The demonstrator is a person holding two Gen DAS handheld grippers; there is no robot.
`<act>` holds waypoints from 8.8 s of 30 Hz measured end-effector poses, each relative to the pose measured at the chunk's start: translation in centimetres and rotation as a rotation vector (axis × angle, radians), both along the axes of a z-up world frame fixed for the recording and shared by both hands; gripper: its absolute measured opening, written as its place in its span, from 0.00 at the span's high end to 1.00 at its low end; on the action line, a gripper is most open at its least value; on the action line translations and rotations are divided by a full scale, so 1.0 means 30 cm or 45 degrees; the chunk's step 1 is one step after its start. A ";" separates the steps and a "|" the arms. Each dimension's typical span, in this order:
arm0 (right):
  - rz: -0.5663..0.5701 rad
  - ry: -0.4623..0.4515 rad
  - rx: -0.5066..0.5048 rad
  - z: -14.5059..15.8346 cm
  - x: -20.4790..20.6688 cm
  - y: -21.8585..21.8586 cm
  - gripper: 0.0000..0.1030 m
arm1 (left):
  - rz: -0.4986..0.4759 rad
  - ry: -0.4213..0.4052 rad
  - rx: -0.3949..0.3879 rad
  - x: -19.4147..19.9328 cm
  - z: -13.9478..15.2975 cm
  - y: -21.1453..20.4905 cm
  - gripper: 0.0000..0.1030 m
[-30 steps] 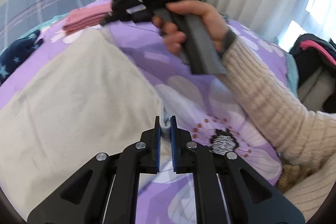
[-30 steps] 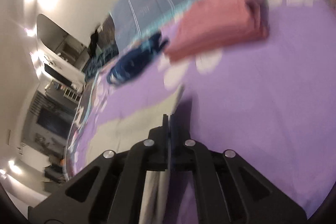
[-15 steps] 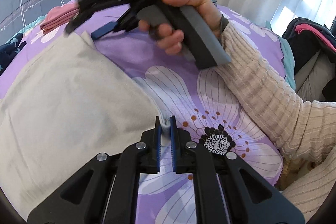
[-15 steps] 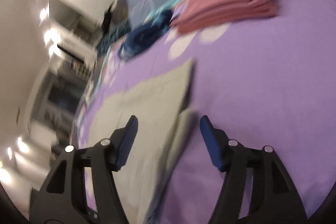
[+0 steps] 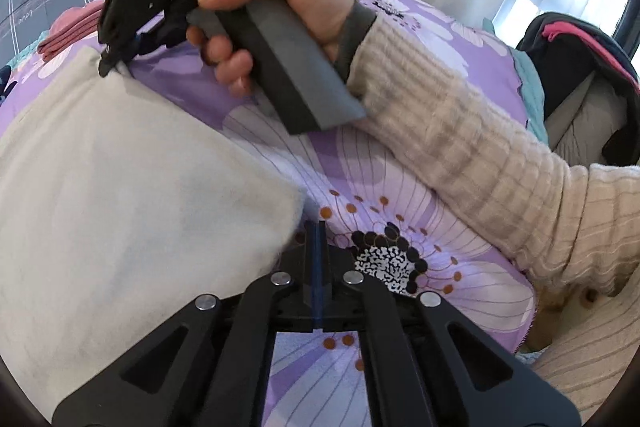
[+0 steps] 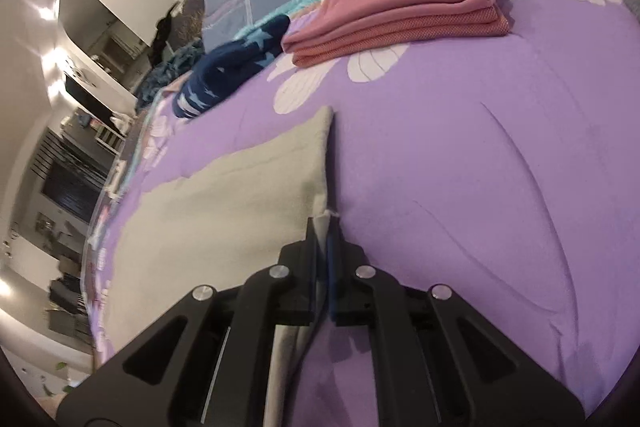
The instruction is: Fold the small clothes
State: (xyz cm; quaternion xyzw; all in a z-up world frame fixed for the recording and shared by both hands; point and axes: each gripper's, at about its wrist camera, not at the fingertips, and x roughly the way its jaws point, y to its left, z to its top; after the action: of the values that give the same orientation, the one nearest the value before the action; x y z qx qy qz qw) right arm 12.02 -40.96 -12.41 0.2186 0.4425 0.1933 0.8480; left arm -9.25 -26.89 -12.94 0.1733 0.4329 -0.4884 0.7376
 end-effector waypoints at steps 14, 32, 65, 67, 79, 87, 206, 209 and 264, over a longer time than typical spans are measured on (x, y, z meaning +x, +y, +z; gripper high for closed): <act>0.010 0.020 0.061 -0.022 0.012 -0.019 0.96 | 0.023 -0.333 0.097 -0.059 0.066 -0.076 0.63; -0.011 -0.054 0.064 0.044 -0.020 -0.011 0.96 | -0.016 -0.259 0.038 -0.010 0.060 -0.041 0.96; -0.050 -0.133 -0.199 -0.048 0.024 0.053 0.95 | 0.067 -0.177 -0.010 -0.021 0.038 0.042 0.88; -0.057 -0.130 -0.161 -0.042 0.018 0.035 0.95 | 0.118 -0.199 -0.036 -0.027 0.068 0.107 0.85; -0.417 -0.218 -0.296 0.137 -0.158 -0.026 0.63 | 0.931 -0.317 0.009 -0.013 0.146 0.925 0.59; 0.297 -0.489 -0.606 0.270 -0.515 0.707 0.50 | 1.386 -0.446 0.096 -0.037 0.185 1.375 0.49; 0.372 -0.799 -0.908 0.171 -0.756 1.519 0.97 | 0.997 0.063 -0.474 0.669 0.167 1.385 0.92; 0.308 -0.801 -0.857 0.207 -0.760 1.453 0.98 | 0.995 0.041 -0.455 0.668 0.206 1.348 0.92; -0.417 -0.390 -0.275 0.075 -0.768 0.274 0.98 | 0.606 -0.237 0.350 0.681 0.130 -0.086 0.89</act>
State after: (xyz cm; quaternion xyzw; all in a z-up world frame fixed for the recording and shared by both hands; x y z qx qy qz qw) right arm -11.03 -32.75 -10.16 0.1638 0.2855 0.0357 0.9436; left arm 11.18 -29.48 -9.02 0.2092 0.4538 -0.2203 0.8377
